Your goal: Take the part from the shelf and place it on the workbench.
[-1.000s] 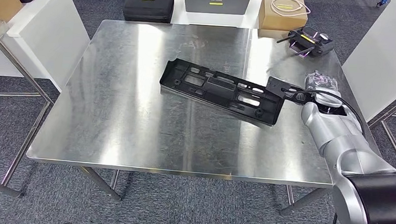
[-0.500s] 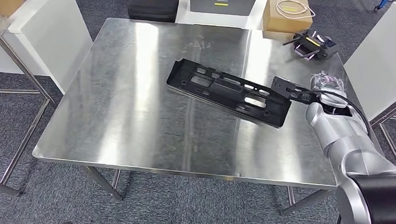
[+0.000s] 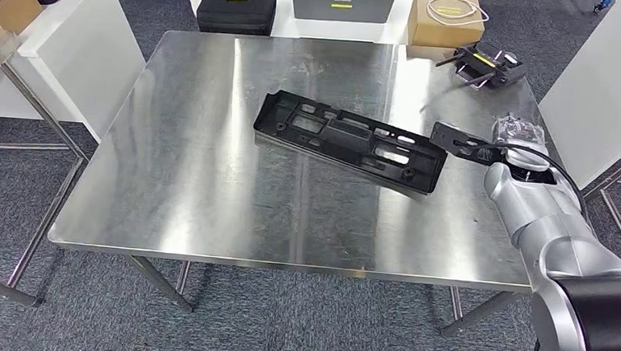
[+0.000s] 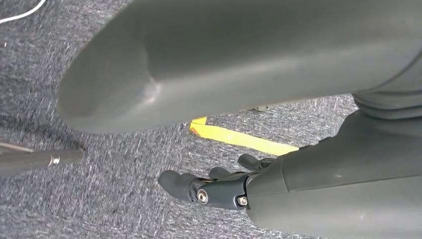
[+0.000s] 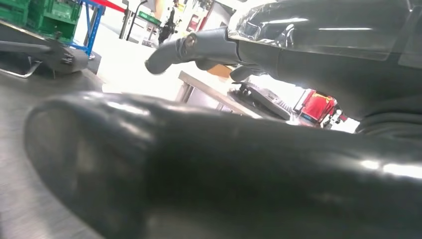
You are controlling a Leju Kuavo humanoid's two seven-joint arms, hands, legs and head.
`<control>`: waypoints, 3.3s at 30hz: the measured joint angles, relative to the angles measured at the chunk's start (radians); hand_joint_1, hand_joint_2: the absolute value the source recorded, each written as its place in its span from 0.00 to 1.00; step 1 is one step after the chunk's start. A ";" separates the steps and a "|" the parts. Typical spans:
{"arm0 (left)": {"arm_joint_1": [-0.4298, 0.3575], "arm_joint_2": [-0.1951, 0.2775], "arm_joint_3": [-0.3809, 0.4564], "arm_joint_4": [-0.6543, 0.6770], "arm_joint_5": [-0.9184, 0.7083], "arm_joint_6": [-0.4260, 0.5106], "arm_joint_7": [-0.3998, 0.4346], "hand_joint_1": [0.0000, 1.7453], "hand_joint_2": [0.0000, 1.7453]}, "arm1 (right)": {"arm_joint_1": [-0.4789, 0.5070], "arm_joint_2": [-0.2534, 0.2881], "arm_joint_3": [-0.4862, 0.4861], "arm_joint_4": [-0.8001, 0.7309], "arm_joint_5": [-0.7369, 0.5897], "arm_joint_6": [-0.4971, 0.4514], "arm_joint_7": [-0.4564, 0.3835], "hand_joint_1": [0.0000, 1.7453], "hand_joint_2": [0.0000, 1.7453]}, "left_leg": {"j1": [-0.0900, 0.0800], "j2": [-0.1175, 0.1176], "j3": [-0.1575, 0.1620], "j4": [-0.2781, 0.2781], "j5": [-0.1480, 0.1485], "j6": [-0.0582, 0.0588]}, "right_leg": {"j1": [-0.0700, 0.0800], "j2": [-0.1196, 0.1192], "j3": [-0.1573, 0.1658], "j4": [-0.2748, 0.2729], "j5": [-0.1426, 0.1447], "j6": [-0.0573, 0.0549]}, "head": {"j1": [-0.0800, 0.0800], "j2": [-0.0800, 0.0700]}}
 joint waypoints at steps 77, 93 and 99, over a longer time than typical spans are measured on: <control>-0.005 -0.018 0.054 0.006 -0.068 0.014 -0.010 0.00 0.00 | 0.466 -0.021 -0.216 0.028 -0.154 -0.322 0.057 0.00 1.00 | -0.005 -0.005 0.081 -0.041 -0.011 0.018 | -0.003 -0.021 -0.004 -0.013 0.015 0.042 | -0.001 0.000; -0.014 -0.026 0.070 0.006 -0.116 0.021 -0.030 0.00 0.00 | 0.835 0.077 -0.488 0.066 -0.293 -0.420 -0.090 0.00 1.00 | -0.018 -0.010 -0.098 -0.038 0.117 0.008 | 0.025 -0.016 0.129 -0.046 -0.091 -0.039 | -0.001 0.000; -0.029 -0.029 0.070 0.005 -0.141 0.031 -0.013 0.00 0.00 | 0.946 0.132 -0.540 0.085 -0.285 -0.360 -0.083 0.00 1.00 | 0.016 0.000 -0.092 0.263 -0.069 -0.042 | 0.014 -0.024 0.040 -0.039 -0.008 -0.036 | -0.003 0.000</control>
